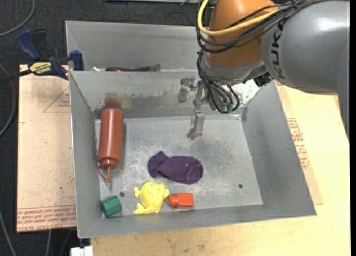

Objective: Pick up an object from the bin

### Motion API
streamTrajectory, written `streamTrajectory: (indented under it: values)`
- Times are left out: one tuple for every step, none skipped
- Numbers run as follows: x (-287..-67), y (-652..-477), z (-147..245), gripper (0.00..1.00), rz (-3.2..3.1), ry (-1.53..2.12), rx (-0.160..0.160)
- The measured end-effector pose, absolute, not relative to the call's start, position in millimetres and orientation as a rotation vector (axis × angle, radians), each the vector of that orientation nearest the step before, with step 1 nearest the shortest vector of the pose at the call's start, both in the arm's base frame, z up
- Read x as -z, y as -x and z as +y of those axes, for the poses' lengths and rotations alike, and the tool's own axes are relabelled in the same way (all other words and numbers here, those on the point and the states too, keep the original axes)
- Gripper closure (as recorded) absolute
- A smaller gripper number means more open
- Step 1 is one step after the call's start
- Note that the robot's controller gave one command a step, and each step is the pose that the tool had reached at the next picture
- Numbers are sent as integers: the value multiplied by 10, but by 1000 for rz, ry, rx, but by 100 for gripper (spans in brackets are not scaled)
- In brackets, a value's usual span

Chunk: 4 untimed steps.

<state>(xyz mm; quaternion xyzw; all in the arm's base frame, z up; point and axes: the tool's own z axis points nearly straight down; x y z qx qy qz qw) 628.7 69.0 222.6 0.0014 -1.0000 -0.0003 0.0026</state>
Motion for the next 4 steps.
streamTrajectory:
  values:
    - [-2278,-6296,686,0,-3144,-2,2]
    - [-1595,-5967,706,0,-3144,-53,2]
    - [-1553,-5372,858,0,-3132,-43,2]
    - [-1385,-5521,824,0,-3147,-20,5]
